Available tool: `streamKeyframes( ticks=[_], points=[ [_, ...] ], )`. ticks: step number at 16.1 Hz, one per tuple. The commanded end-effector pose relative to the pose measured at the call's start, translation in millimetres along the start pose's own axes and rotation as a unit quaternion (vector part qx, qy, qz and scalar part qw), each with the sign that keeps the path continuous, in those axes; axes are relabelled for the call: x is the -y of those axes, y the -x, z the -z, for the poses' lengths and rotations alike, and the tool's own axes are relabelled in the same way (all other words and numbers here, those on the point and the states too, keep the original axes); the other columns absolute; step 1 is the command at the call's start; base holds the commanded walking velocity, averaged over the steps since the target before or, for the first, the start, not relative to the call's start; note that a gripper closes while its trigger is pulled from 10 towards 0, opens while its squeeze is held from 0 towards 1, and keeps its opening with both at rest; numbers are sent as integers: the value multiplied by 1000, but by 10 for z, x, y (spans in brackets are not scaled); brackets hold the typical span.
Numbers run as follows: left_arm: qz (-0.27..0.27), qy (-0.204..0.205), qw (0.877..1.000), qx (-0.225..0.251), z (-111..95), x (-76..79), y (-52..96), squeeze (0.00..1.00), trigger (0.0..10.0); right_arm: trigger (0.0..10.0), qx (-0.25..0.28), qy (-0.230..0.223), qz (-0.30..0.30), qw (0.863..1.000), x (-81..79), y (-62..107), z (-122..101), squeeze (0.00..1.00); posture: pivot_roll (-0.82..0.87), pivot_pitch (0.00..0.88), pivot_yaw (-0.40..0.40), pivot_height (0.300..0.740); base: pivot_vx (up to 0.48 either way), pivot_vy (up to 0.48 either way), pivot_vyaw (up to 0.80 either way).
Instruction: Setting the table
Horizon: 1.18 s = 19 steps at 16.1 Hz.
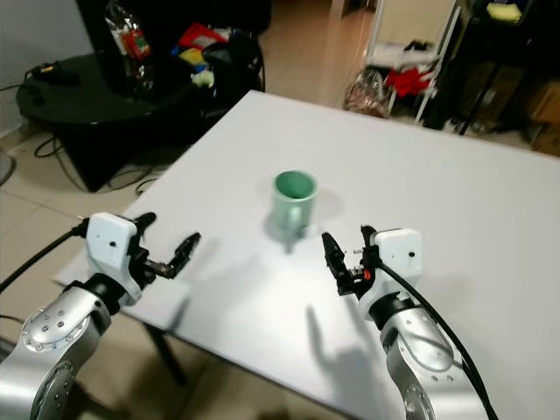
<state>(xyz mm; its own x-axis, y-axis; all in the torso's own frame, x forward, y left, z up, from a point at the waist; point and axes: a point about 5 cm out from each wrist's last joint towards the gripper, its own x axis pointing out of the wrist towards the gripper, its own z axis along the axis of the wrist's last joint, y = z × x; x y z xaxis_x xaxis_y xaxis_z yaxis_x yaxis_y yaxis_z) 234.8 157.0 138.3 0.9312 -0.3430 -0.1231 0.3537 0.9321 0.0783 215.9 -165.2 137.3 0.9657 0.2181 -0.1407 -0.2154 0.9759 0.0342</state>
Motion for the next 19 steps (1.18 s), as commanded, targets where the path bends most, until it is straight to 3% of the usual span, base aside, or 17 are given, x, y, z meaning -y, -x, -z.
streamKeyframes(
  ticks=[1,6,7,12,14,19],
  points=[
    [2,2,1000,13,-46,49,2,0,10000,10000,-3,7,17,1000,52,8,-24,0,50,0,-8,740,0,-480,0],
    [-6,-11,1000,10,-32,69,26,0,10000,10000,13,24,-13,1000,-37,3,-93,0,63,0,-17,740,0,-480,0],
    [-19,7,1000,4,-17,65,15,0,10000,10000,13,8,-20,1000,-48,13,-90,0,65,0,-15,740,0,0,800],
    [-27,-29,999,4,-49,76,-40,0,10000,10000,5,-2,-61,998,-99,73,-49,0,58,0,10,740,0,0,800],
    [-33,-17,999,7,-58,67,-37,0,10000,10000,2,-6,-75,997,-111,87,-30,0,63,0,20,740,0,0,800],
    [-46,-33,998,-5,-17,8,-53,0,10000,10000,16,-25,-115,993,-253,31,-61,0,52,0,38,740,0,0,800]
  ],
)
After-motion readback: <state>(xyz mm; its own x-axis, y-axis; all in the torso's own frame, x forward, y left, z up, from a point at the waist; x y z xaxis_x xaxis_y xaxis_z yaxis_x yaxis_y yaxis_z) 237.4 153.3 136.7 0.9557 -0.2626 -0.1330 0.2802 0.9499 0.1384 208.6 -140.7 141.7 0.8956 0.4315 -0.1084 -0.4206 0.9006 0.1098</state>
